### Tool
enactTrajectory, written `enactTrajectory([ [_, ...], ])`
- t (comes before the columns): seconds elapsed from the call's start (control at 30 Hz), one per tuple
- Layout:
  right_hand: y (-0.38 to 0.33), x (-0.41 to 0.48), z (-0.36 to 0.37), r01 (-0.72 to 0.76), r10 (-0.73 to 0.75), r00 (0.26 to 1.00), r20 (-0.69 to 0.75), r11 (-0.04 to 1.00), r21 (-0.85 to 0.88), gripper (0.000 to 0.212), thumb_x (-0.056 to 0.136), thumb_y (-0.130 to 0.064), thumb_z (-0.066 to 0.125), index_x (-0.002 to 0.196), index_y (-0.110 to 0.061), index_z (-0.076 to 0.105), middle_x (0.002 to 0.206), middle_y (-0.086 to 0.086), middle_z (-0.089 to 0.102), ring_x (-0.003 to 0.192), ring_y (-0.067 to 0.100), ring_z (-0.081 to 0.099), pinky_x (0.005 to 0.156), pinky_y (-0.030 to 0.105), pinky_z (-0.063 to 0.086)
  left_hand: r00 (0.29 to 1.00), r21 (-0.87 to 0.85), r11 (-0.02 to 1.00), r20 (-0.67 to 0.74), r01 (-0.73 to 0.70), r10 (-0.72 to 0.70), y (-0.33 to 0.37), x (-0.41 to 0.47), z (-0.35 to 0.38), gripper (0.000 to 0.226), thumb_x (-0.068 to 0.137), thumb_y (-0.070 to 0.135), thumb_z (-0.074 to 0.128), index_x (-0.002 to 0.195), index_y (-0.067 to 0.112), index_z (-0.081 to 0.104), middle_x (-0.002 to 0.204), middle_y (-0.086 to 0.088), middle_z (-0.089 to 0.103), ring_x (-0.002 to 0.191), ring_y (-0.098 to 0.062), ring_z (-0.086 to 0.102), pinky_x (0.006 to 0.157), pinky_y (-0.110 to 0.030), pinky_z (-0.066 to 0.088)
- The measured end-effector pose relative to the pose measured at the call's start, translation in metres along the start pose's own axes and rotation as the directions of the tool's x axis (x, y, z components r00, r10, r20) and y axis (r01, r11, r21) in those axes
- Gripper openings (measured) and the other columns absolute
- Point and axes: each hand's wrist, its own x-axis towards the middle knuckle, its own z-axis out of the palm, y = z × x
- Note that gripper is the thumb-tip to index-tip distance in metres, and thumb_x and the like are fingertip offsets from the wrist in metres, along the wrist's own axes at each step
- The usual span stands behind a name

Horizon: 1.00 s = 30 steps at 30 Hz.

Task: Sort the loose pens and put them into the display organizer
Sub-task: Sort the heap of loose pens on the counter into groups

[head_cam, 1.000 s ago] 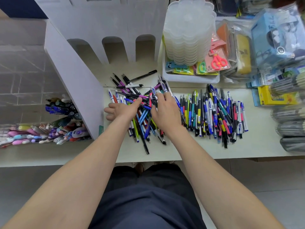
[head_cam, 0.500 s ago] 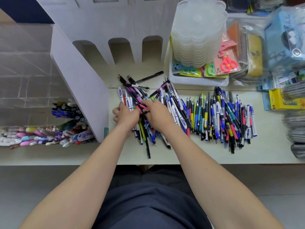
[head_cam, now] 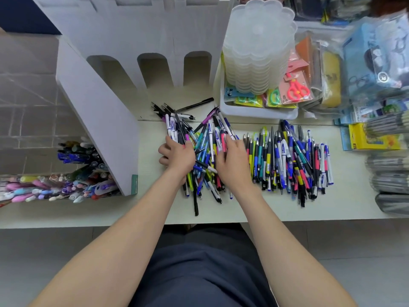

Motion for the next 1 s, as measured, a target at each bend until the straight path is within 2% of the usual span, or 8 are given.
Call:
enactTrajectory([
  [0.1,0.002,-0.005,0.009,0.057,-0.059,0.998,-0.022,0.995,-0.077,0.029,0.105,-0.018,0.050,0.123,-0.012,0.072,0.104,0.003,0.068,0.099,0.020,0.058,0.098,0.045,0.051,1.000,0.001,1.000,-0.010,0.009,-0.009,0.006,-0.006,0.008,0.075,0.109,0.038,0.045,0.167,0.016,0.003,0.164,-0.010,0.011,0.141,-0.038,0.023,0.109,-0.041,0.030],
  [0.33,-0.030,0.016,0.000,0.044,-0.035,0.997,-0.068,0.990,0.136,0.031,0.097,-0.027,0.054,0.124,-0.017,0.067,0.113,-0.001,0.061,0.103,0.015,0.058,0.089,0.035,0.053,0.996,-0.021,1.000,0.083,-0.020,0.021,0.002,-0.008,-0.007,0.073,0.098,0.017,0.040,0.166,0.016,0.012,0.163,-0.008,0.019,0.137,-0.036,0.036,0.117,-0.051,0.039],
  [0.4,-0.039,0.025,0.001,0.077,-0.077,0.997,0.012,0.997,0.018,0.032,0.090,-0.044,0.058,0.112,-0.022,0.064,0.099,-0.004,0.059,0.088,0.015,0.058,0.074,0.037,0.053,0.996,-0.014,1.000,0.086,-0.021,0.022,-0.001,-0.005,-0.015,0.064,0.097,0.008,0.040,0.159,0.012,0.021,0.156,-0.009,0.022,0.114,-0.031,0.048,0.093,-0.045,0.054],
  [0.47,-0.044,0.027,0.004,0.088,-0.076,0.993,0.096,0.989,-0.121,0.039,0.087,-0.053,0.064,0.109,-0.021,0.062,0.098,-0.002,0.058,0.085,0.018,0.056,0.070,0.036,0.049,0.996,0.051,0.998,0.089,-0.036,0.031,-0.004,-0.001,-0.022,0.051,0.099,0.002,0.044,0.148,0.006,0.031,0.147,-0.012,0.027,0.092,-0.024,0.049,0.063,-0.033,0.048],
  [0.53,-0.040,0.027,0.008,0.157,-0.131,0.976,0.175,0.976,-0.148,0.041,0.088,-0.057,0.070,0.107,-0.021,0.064,0.101,0.001,0.059,0.087,0.020,0.057,0.074,0.037,0.051,0.995,0.105,0.992,0.084,-0.064,0.055,-0.007,0.001,-0.026,0.055,0.097,-0.004,0.051,0.148,0.010,0.033,0.143,-0.012,0.027,0.090,-0.023,0.049,0.055,-0.031,0.044],
  [0.73,-0.031,0.015,0.014,0.451,-0.364,0.863,0.350,0.868,-0.207,0.027,0.096,-0.044,0.071,0.088,-0.019,0.073,0.082,0.000,0.065,0.080,0.021,0.060,0.071,0.037,0.051,0.992,0.083,0.989,0.022,-0.125,0.123,-0.008,0.010,-0.038,0.065,0.098,-0.002,0.056,0.157,0.012,0.033,0.146,-0.012,0.036,0.104,-0.027,0.053,0.069,-0.027,0.046],
  [0.83,-0.033,0.007,0.013,0.401,-0.304,0.893,0.333,0.873,-0.277,0.018,0.094,-0.031,0.062,0.084,-0.018,0.068,0.074,-0.001,0.062,0.072,0.023,0.063,0.060,0.034,0.052,0.994,0.105,0.991,0.075,-0.088,0.081,-0.003,0.013,-0.040,0.053,0.095,0.001,0.047,0.148,0.003,0.040,0.132,-0.017,0.055,0.106,-0.031,0.057,0.079,-0.034,0.047],
  [1.0,-0.033,0.000,0.012,0.194,-0.128,0.957,0.262,0.951,-0.243,0.012,0.091,-0.024,0.059,0.100,-0.018,0.064,0.068,-0.003,0.063,0.067,0.023,0.062,0.056,0.034,0.054,0.990,0.245,0.964,0.115,-0.103,0.077,-0.009,0.012,-0.040,0.057,0.088,-0.002,0.054,0.142,0.008,0.042,0.140,-0.014,0.039,0.113,-0.039,0.055,0.084,-0.048,0.058],
])
